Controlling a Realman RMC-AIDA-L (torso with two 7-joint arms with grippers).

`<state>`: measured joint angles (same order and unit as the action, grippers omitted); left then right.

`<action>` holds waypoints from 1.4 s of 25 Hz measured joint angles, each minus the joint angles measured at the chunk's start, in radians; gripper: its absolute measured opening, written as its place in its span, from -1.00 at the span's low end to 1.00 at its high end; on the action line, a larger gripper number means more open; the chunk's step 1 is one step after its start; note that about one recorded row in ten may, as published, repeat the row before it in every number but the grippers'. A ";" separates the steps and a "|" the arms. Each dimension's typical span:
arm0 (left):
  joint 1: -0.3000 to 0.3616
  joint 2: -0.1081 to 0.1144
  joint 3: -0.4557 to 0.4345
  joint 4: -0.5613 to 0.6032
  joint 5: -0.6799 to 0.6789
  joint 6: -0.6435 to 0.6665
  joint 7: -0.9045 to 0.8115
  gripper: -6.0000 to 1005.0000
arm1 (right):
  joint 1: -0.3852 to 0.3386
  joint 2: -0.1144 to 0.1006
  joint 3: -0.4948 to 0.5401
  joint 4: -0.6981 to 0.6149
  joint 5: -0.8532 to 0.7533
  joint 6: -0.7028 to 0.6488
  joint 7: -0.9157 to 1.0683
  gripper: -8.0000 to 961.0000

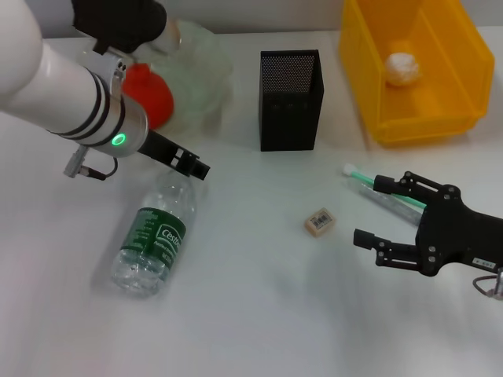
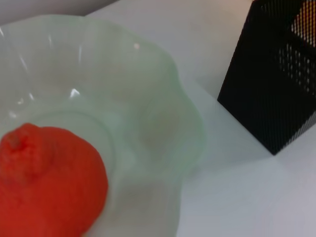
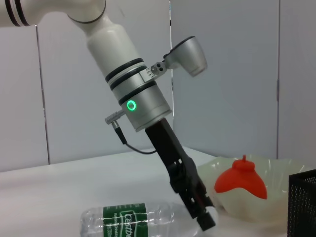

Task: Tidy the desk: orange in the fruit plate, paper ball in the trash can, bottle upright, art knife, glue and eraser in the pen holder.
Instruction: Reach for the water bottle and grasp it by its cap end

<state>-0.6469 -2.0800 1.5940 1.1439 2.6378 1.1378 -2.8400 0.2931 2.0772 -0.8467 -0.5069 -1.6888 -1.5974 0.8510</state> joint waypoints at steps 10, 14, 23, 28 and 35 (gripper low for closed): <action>-0.016 0.000 0.038 -0.038 -0.004 -0.024 0.005 0.05 | 0.011 0.000 0.000 0.005 -0.004 0.034 -0.001 0.77; -0.012 0.000 0.043 -0.035 -0.004 -0.022 0.019 -0.03 | 0.012 0.000 0.000 0.009 -0.004 0.054 -0.001 0.77; 0.094 0.008 -0.006 0.111 -0.127 0.039 0.176 -0.09 | 0.010 0.001 0.000 0.015 0.002 0.056 -0.001 0.77; 0.145 0.009 -0.172 0.124 -0.320 0.111 0.373 -0.09 | 0.016 0.002 0.000 0.025 0.003 0.052 0.001 0.77; 0.198 0.011 -0.332 0.121 -0.448 0.177 0.536 -0.23 | 0.028 0.004 0.000 0.039 0.005 0.044 0.008 0.77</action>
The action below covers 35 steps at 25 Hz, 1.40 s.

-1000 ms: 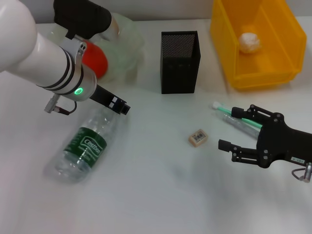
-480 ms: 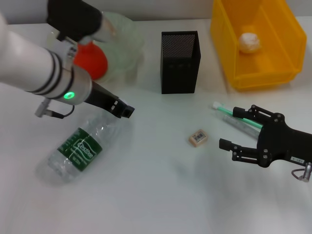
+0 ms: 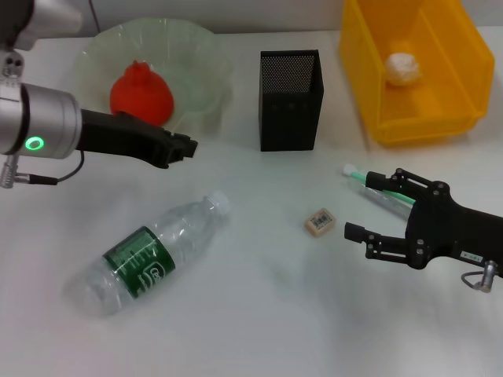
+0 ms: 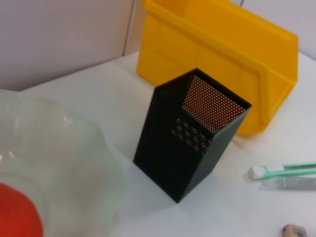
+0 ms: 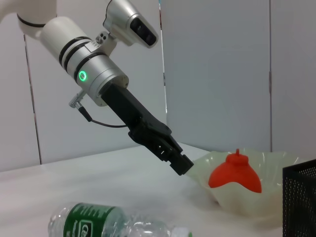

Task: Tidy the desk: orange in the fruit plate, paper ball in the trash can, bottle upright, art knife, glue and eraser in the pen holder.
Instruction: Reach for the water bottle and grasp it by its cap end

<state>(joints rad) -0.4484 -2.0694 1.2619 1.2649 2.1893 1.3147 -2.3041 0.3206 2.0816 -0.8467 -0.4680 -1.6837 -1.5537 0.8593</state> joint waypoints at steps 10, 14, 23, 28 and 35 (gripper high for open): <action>-0.093 0.000 0.027 0.014 0.042 0.123 -0.134 -0.72 | 0.002 0.001 0.000 0.021 0.012 0.004 0.003 0.77; -0.152 -0.003 0.077 -0.021 0.148 0.094 -0.233 -0.42 | -0.004 0.000 0.009 0.031 0.012 0.006 -0.005 0.77; -0.190 -0.007 0.166 -0.061 0.310 0.020 -0.343 0.11 | -0.014 0.000 0.023 0.051 0.012 0.011 -0.034 0.77; -0.194 -0.009 0.203 -0.093 0.331 -0.011 -0.367 0.36 | -0.011 0.000 0.026 0.055 0.011 0.027 -0.037 0.77; -0.194 -0.009 0.252 -0.133 0.324 -0.048 -0.368 0.67 | -0.009 0.000 0.024 0.063 0.006 0.034 -0.037 0.77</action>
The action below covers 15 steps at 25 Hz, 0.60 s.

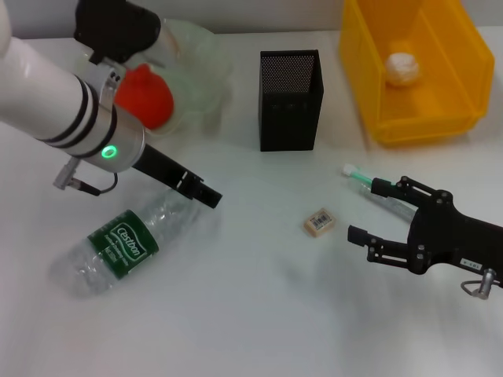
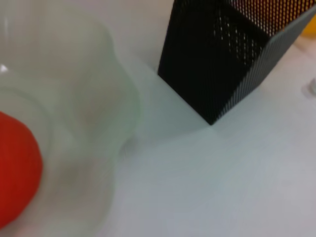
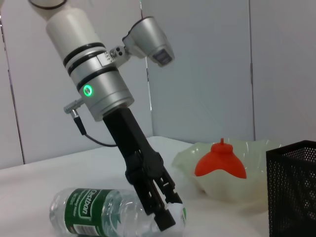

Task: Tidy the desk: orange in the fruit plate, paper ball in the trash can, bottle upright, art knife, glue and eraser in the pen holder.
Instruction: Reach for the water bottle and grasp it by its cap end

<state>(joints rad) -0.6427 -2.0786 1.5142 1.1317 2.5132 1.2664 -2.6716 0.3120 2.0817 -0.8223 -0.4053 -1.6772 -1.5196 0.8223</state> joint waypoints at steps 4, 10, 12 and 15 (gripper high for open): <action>0.000 -0.001 0.073 -0.011 0.002 -0.038 0.007 0.60 | 0.002 -0.001 0.000 0.012 0.000 0.000 0.000 0.77; 0.006 -0.001 0.113 -0.004 0.009 -0.063 0.009 0.49 | 0.004 -0.001 0.001 0.015 0.002 -0.001 0.000 0.77; 0.009 -0.001 0.113 -0.002 0.007 -0.064 0.013 0.45 | 0.004 0.000 0.001 0.015 0.003 -0.001 0.000 0.77; 0.011 -0.002 0.115 -0.001 0.003 -0.066 0.024 0.40 | 0.005 0.000 0.002 0.015 0.003 0.000 0.000 0.77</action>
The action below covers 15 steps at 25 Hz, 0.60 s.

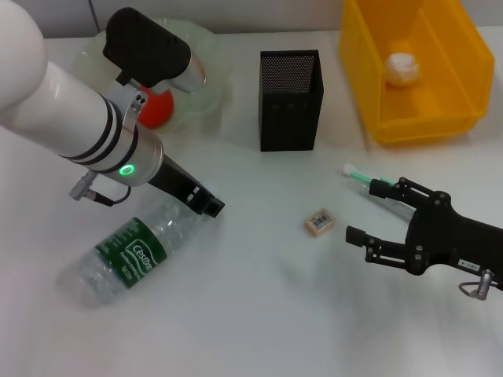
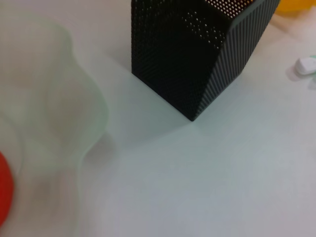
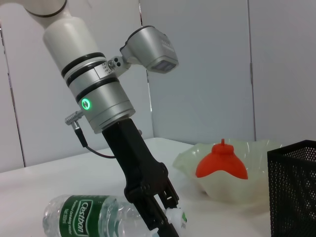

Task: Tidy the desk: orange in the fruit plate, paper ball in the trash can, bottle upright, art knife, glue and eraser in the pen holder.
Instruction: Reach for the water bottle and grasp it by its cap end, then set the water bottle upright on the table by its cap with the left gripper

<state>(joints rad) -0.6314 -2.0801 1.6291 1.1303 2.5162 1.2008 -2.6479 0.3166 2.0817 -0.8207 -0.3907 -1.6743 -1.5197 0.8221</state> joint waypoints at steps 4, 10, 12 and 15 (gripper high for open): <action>0.000 0.000 0.009 0.000 0.001 -0.003 0.003 0.27 | 0.002 0.000 0.000 0.000 0.001 0.000 0.000 0.77; 0.004 0.000 0.012 0.004 0.003 -0.010 0.018 -0.10 | 0.002 0.001 0.006 -0.001 0.002 0.000 0.000 0.77; 0.015 0.001 0.006 0.029 -0.001 -0.007 0.032 -0.10 | 0.002 0.000 0.015 0.000 0.002 0.000 0.000 0.77; 0.049 0.004 -0.004 0.088 -0.016 -0.005 0.055 -0.12 | 0.002 0.000 0.016 -0.001 0.002 0.000 0.000 0.77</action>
<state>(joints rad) -0.5828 -2.0759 1.6248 1.2179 2.5003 1.1961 -2.5927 0.3184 2.0813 -0.8051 -0.3913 -1.6718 -1.5196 0.8223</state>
